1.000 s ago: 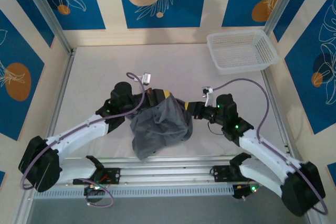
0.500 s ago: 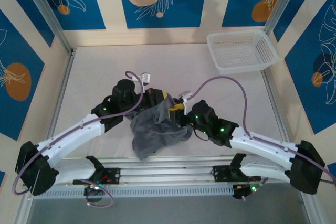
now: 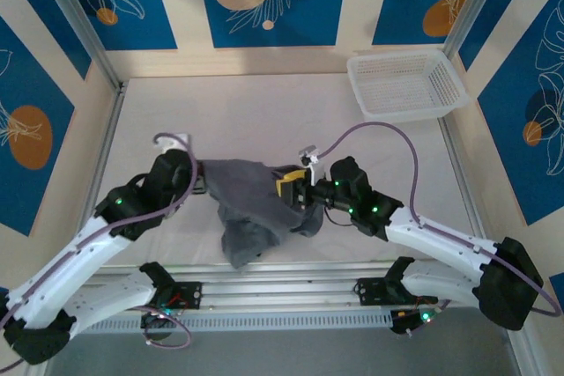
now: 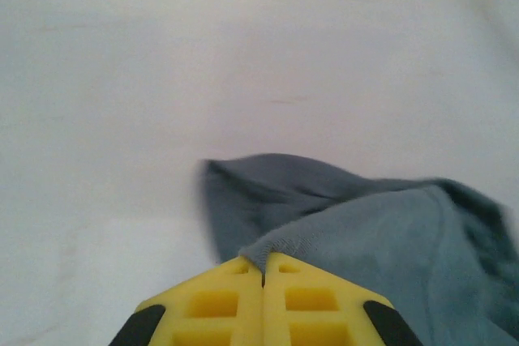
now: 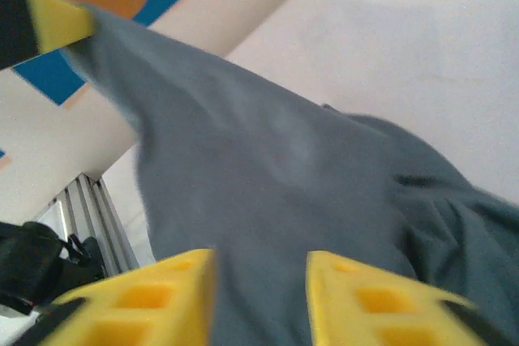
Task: Fold the inside-out t-shirt
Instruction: Turn the T-shirt inside out at the center of the table.
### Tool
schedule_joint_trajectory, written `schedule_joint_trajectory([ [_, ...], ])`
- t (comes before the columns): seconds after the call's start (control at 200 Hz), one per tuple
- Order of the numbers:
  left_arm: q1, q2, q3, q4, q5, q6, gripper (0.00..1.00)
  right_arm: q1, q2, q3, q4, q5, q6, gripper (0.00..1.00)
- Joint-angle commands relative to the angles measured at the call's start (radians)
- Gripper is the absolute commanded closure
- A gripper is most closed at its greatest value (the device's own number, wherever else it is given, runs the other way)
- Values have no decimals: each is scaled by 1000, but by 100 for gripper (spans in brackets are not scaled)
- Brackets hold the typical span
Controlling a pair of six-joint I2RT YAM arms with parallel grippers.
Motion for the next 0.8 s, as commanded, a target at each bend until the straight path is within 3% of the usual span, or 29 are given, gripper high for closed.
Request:
schedule_joint_trajectory([
  [0.0, 18, -81, -40, -266, -361, -107, 100, -69, -52, -32, -91, 25, 100, 53],
  [0.06, 24, -135, -52, -324, -455, -191, 95, -130, -77, -61, -99, 26, 170, 51],
  [0.105, 24, -183, -64, -311, -486, -202, 75, -171, -93, -81, -106, 23, 206, 51],
  [0.15, 24, -230, -81, -256, -488, -162, 59, -194, -104, -87, -133, 32, 225, 51],
  [0.235, 25, -274, -107, -103, -433, -44, 48, -204, -94, -72, -203, 73, 215, 50],
  [0.335, 24, -192, -101, 31, -217, 47, 42, -226, -39, -50, -283, 99, 223, 47],
  [0.45, 5, 69, -54, 152, 306, 107, 42, -249, 48, -44, -294, 53, 248, 44],
  [0.525, -47, 225, -50, 260, 547, 124, 40, -256, 117, -38, -290, 18, 253, 41],
  [0.605, -115, 359, -44, 338, 631, 117, 35, -261, 181, -24, -288, -35, 246, 39],
  [0.795, -239, 611, 38, 309, 599, 180, 17, -246, 289, -12, -202, -174, 270, 38],
])
